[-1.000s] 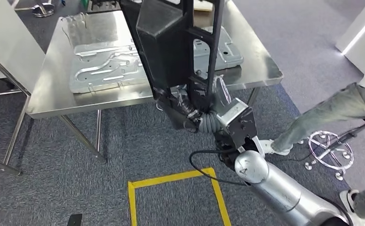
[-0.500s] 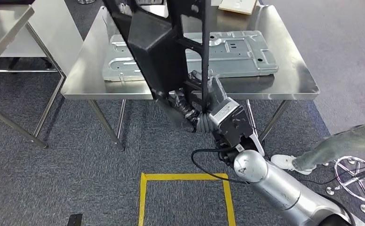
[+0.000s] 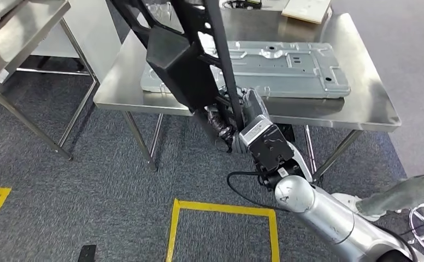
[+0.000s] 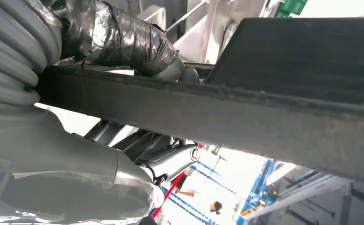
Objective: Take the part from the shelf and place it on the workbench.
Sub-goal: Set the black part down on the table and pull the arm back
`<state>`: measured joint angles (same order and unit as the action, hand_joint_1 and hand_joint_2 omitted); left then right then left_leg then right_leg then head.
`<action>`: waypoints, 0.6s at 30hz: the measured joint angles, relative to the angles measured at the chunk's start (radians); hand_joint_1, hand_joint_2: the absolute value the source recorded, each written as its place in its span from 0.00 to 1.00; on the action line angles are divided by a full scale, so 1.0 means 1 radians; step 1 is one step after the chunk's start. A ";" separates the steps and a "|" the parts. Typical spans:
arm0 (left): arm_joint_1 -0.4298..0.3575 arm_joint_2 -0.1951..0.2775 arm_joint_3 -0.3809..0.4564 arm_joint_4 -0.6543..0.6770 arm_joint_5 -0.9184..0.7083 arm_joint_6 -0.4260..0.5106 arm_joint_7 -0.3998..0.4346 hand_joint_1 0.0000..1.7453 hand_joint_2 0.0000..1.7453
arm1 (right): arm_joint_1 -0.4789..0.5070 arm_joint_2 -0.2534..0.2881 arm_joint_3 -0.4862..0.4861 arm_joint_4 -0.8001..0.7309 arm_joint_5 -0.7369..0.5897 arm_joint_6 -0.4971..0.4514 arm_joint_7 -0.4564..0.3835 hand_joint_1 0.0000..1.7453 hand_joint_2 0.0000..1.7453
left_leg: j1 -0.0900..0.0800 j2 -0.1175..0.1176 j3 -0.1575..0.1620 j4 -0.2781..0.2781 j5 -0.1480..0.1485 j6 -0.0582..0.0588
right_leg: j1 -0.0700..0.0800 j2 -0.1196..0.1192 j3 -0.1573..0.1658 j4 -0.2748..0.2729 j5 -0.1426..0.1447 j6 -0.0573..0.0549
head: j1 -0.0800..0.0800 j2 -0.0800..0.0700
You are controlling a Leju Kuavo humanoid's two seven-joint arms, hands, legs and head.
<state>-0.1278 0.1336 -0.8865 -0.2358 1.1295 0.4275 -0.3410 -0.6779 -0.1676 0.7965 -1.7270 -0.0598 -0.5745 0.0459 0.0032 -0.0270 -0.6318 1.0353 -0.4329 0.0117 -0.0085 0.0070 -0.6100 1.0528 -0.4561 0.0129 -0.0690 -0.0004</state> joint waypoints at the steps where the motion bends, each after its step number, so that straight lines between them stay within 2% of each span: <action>1: 0.001 0.000 0.000 0.000 0.000 -0.002 -0.001 0.00 1.00 | 0.000 -0.001 0.000 -0.001 0.010 -0.001 0.005 1.00 1.00 | 0.001 -0.001 0.000 -0.002 0.001 -0.005 | -0.001 0.000 0.001 -0.003 0.002 -0.005 | 0.000 0.000; 3: 0.003 0.001 0.000 0.000 -0.001 -0.004 -0.003 0.00 1.00 | -0.001 -0.004 0.000 -0.003 0.026 -0.002 0.016 1.00 1.00 | 0.003 0.004 -0.006 0.011 -0.011 -0.017 | -0.003 -0.001 0.006 -0.012 0.006 -0.018 | -0.001 0.000; 4: 0.002 0.001 0.000 0.000 -0.002 -0.005 -0.004 0.00 1.00 | -0.002 -0.004 0.000 -0.005 0.033 -0.003 0.019 1.00 1.00 | 0.005 0.008 -0.020 0.042 -0.029 -0.022 | -0.006 -0.002 0.008 -0.017 0.007 -0.024 | -0.003 0.000; 7: 0.000 0.002 0.000 0.000 -0.002 -0.007 -0.006 0.00 1.00 | -0.001 -0.004 0.000 -0.009 0.041 -0.004 0.024 1.00 1.00 | 0.008 0.018 -0.105 0.214 -0.103 -0.033 | -0.005 -0.005 0.011 -0.019 0.004 -0.033 | -0.006 0.000; 8: 0.001 0.003 0.000 0.000 -0.002 -0.008 -0.006 0.00 1.00 | 0.000 -0.004 0.000 -0.009 0.043 -0.004 0.026 1.00 1.00 | 0.008 0.019 -0.126 0.252 -0.109 -0.034 | -0.004 -0.005 0.013 -0.019 0.002 -0.033 | -0.006 0.000; 9: 0.003 0.003 0.000 0.000 -0.002 -0.010 -0.006 0.00 1.00 | 0.000 -0.005 0.000 -0.009 0.044 -0.004 0.027 1.00 1.00 | 0.008 0.020 -0.130 0.255 -0.096 -0.034 | -0.004 -0.005 0.015 -0.019 0.000 -0.033 | -0.007 0.000; 10: 0.004 0.003 0.000 0.000 -0.002 -0.011 -0.007 0.00 1.00 | 0.000 -0.005 0.000 -0.010 0.045 -0.005 0.028 1.00 1.00 | 0.008 0.020 -0.116 0.221 -0.069 -0.032 | -0.004 -0.005 0.018 -0.018 -0.004 -0.032 | -0.007 0.000; 11: 0.004 0.004 0.000 0.000 -0.002 -0.012 -0.007 0.00 1.00 | 0.000 -0.005 0.000 -0.010 0.047 -0.005 0.028 1.00 1.00 | 0.008 0.021 -0.086 0.159 -0.032 -0.029 | -0.003 -0.005 0.024 -0.018 -0.007 -0.029 | -0.007 0.000; 12: 0.004 0.005 0.000 0.000 -0.003 -0.013 -0.008 0.00 1.00 | 0.000 -0.005 0.000 -0.011 0.048 -0.005 0.028 1.00 1.00 | 0.006 0.024 -0.052 0.093 -0.008 -0.023 | -0.002 -0.006 0.029 -0.019 -0.011 -0.026 | -0.006 0.000; 13: 0.003 0.005 0.000 0.000 -0.004 -0.013 -0.009 0.00 1.00 | -0.001 -0.005 0.000 -0.012 0.051 -0.005 0.028 1.00 1.00 | 0.003 0.026 -0.023 0.038 0.005 -0.017 | -0.001 -0.006 0.033 -0.019 -0.015 -0.021 | -0.006 0.000; 15: 0.001 0.006 0.000 0.000 -0.007 -0.015 -0.010 0.00 1.00 | -0.002 -0.006 0.000 -0.014 0.055 -0.005 0.029 1.00 1.00 | -0.004 0.028 0.004 -0.011 -0.002 -0.006 | 0.001 -0.008 0.038 -0.020 -0.018 -0.011 | -0.005 0.000; 18: 0.002 0.007 0.000 0.000 -0.007 -0.015 -0.011 0.00 1.00 | -0.003 -0.007 0.000 -0.018 0.057 -0.005 0.032 1.00 1.00 | -0.001 0.025 0.026 -0.027 -0.009 0.012 | 0.002 -0.009 0.042 -0.004 -0.022 0.004 | -0.004 0.000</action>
<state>-0.1254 0.1404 -0.8865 -0.2361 1.1220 0.4124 -0.3515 -0.6810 -0.1745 0.7966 -1.7446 -0.0032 -0.5797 0.0779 0.0026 -0.0018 -0.6062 1.0082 -0.4423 0.0234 -0.0067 -0.0015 -0.5683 1.0491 -0.4784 0.0173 -0.0732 -0.0004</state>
